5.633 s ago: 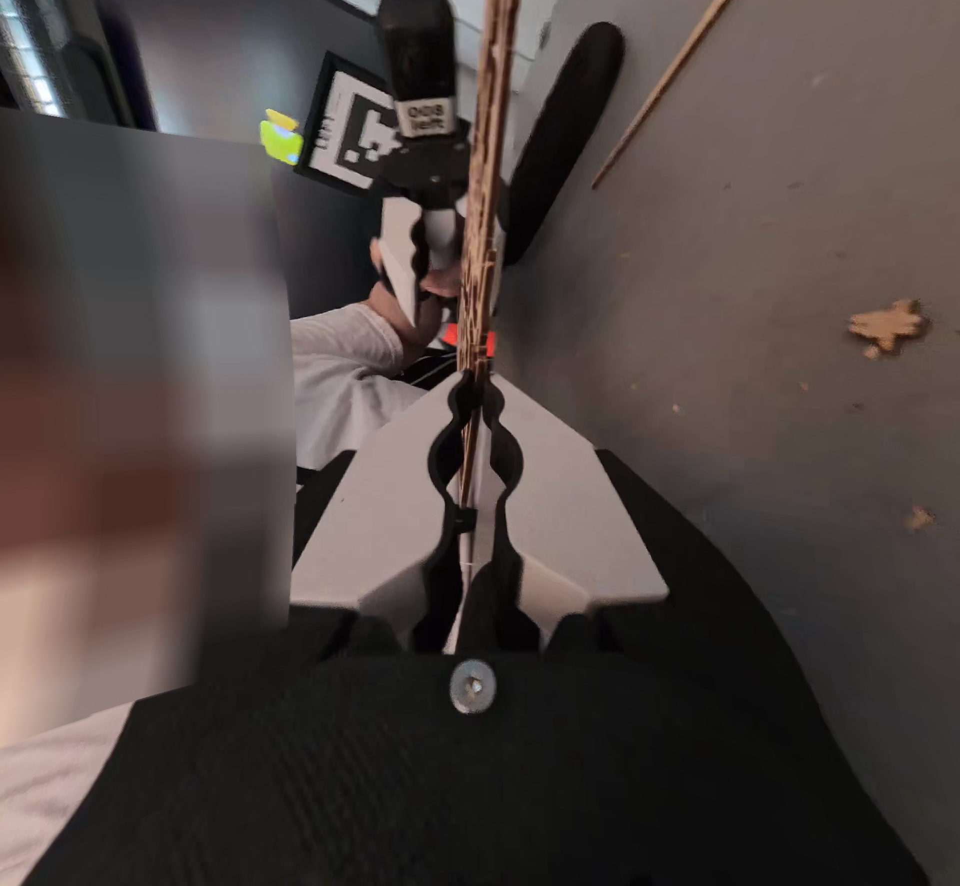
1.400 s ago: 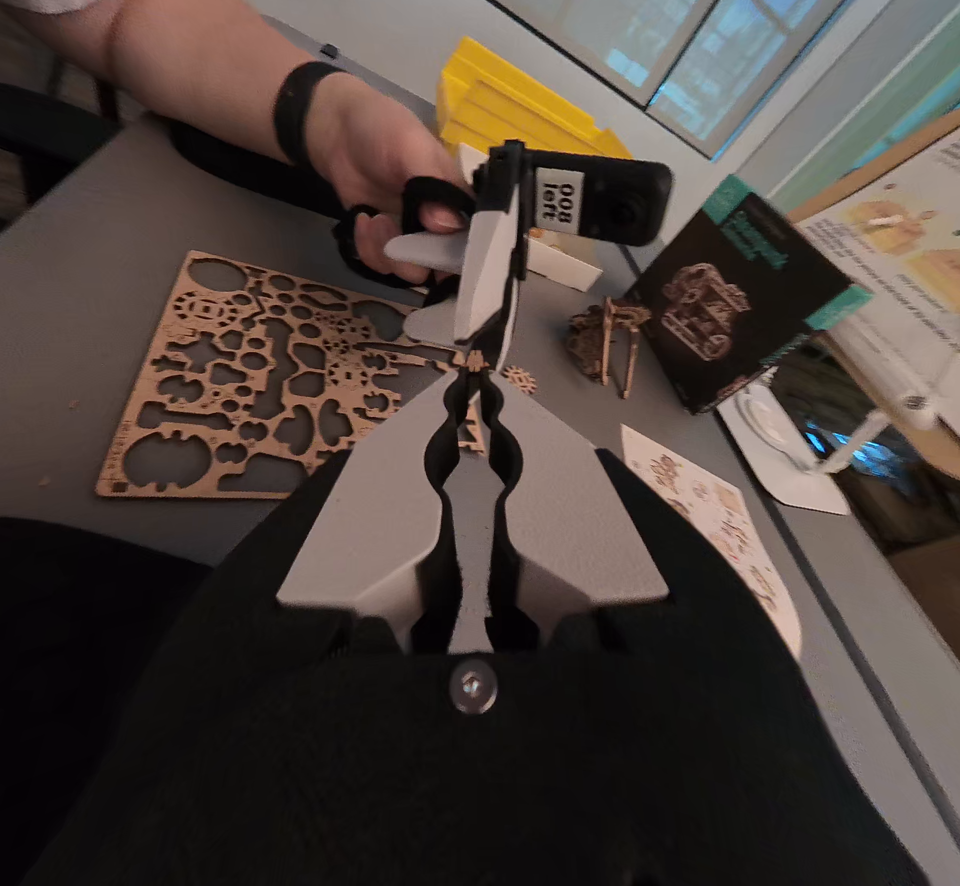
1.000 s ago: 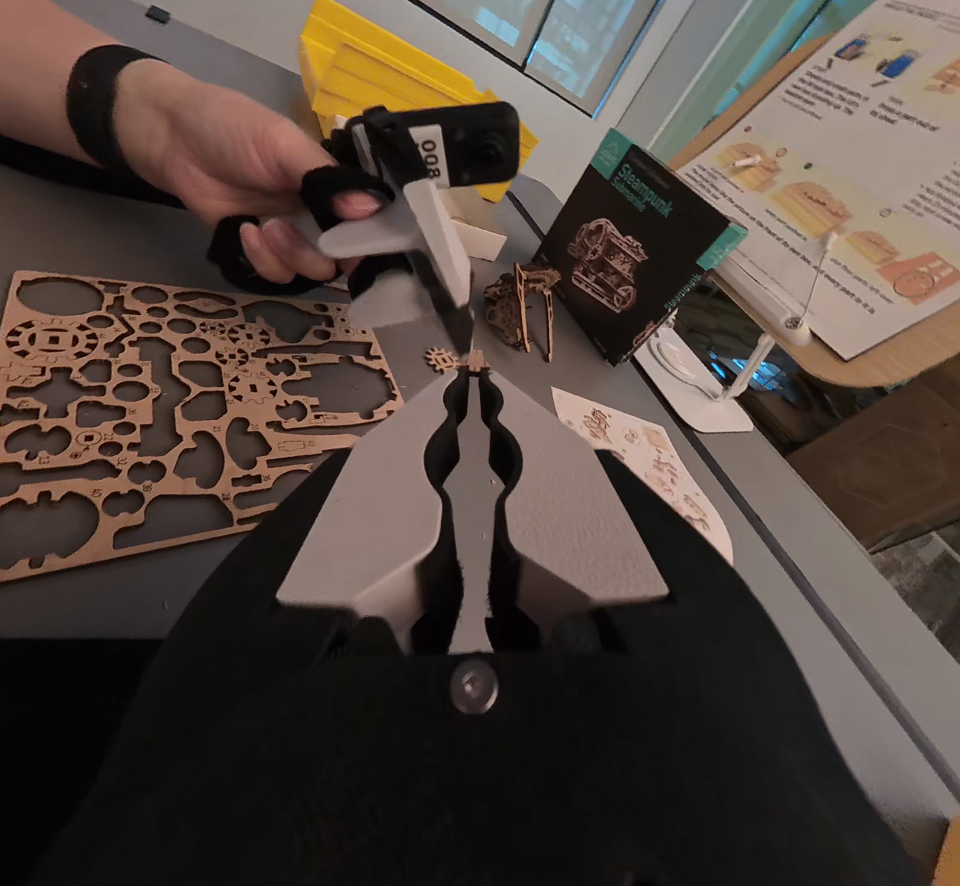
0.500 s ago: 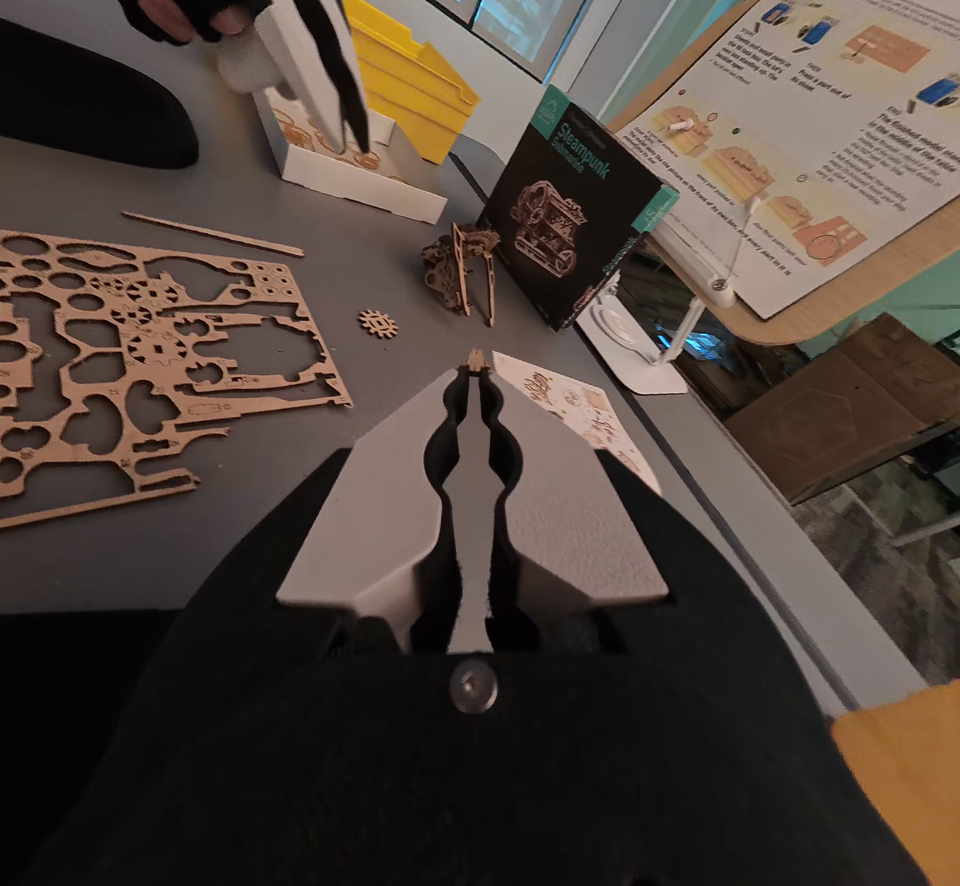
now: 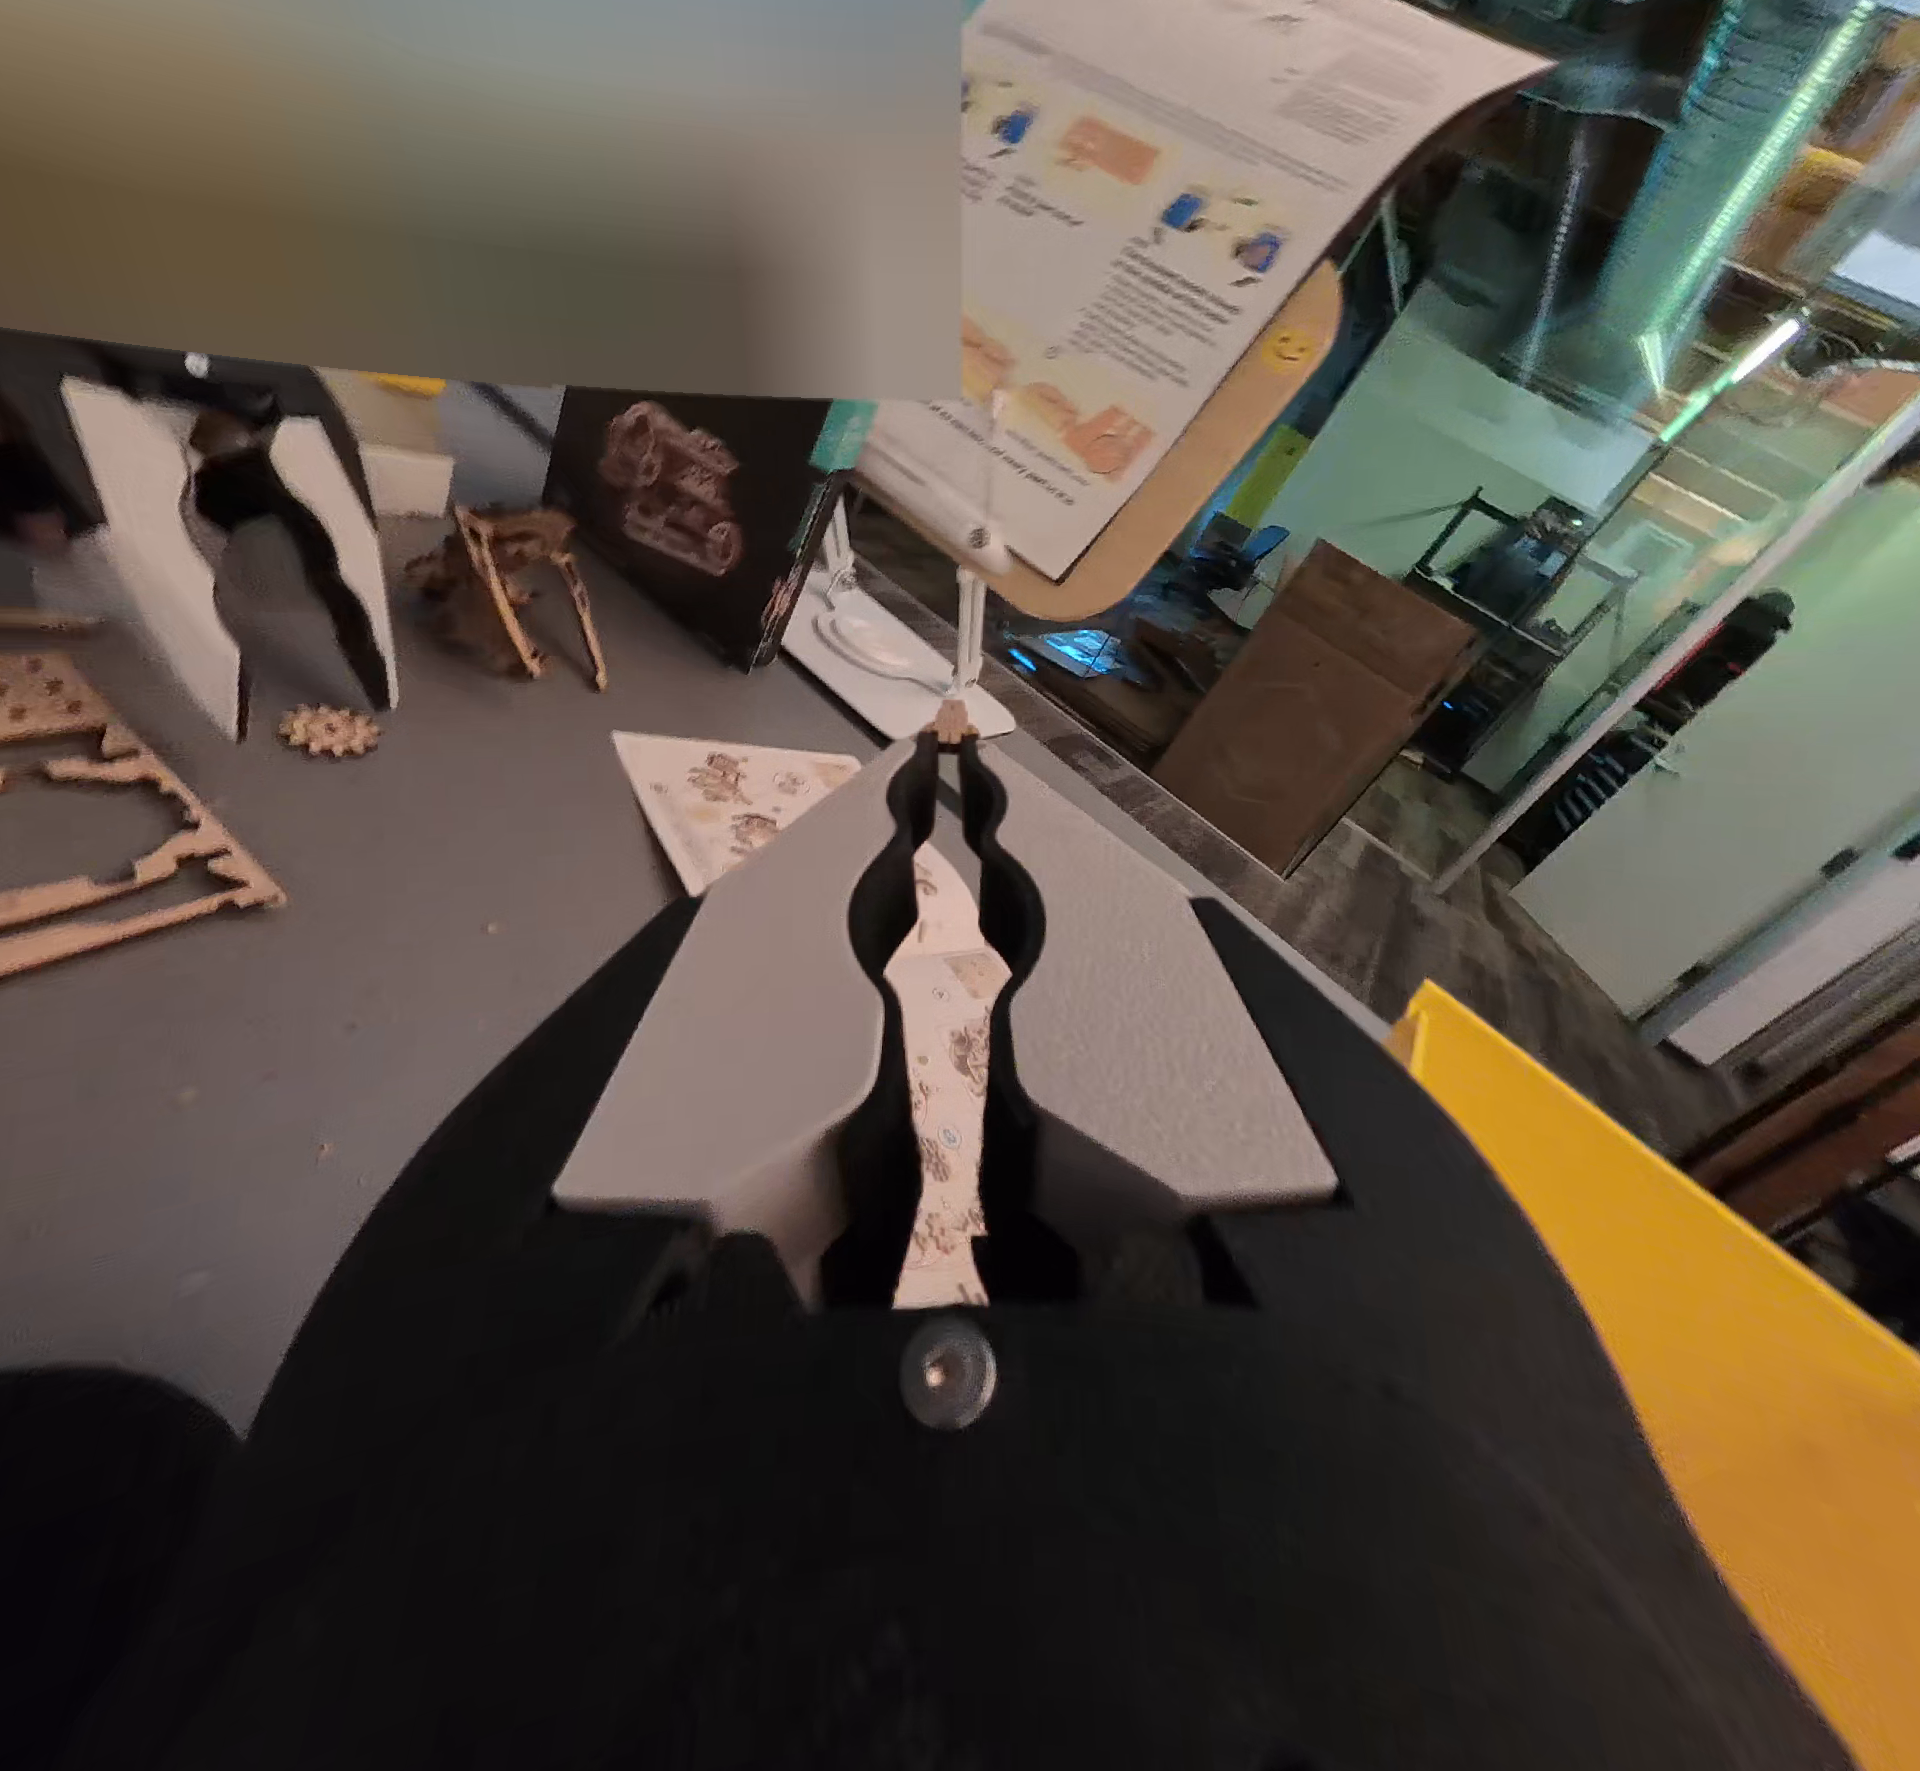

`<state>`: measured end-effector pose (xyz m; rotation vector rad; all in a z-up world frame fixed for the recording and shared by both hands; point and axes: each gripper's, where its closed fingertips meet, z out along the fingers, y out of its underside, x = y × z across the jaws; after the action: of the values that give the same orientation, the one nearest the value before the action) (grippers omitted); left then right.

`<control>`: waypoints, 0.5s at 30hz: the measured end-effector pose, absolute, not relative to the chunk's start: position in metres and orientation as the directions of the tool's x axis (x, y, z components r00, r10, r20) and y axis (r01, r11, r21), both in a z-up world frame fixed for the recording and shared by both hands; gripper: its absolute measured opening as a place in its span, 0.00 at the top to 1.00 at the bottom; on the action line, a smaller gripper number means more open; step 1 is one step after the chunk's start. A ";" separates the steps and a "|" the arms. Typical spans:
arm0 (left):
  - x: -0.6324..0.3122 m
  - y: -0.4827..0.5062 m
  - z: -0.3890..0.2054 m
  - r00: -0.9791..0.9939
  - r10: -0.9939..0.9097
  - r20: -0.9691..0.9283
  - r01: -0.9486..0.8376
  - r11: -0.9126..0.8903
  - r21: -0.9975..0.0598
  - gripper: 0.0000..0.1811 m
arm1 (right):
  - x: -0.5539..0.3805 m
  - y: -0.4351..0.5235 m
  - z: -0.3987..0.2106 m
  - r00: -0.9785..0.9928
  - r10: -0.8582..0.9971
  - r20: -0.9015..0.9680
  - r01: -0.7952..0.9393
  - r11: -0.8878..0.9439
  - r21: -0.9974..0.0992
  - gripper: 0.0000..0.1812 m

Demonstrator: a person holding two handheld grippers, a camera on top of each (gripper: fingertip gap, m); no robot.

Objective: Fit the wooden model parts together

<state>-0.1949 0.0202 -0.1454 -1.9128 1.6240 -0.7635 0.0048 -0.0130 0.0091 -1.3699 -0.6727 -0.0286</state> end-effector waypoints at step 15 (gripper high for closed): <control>-0.194 0.031 -0.156 0.035 -0.998 -0.056 -0.716 0.014 -0.698 0.86 | 0.024 -0.003 0.005 0.870 0.359 0.338 0.296 0.169 -0.940 0.99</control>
<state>-0.1940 0.0314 -0.1559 -1.7574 1.7354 -0.6495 0.0244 -0.0028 0.0047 -1.4234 -0.5620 0.0487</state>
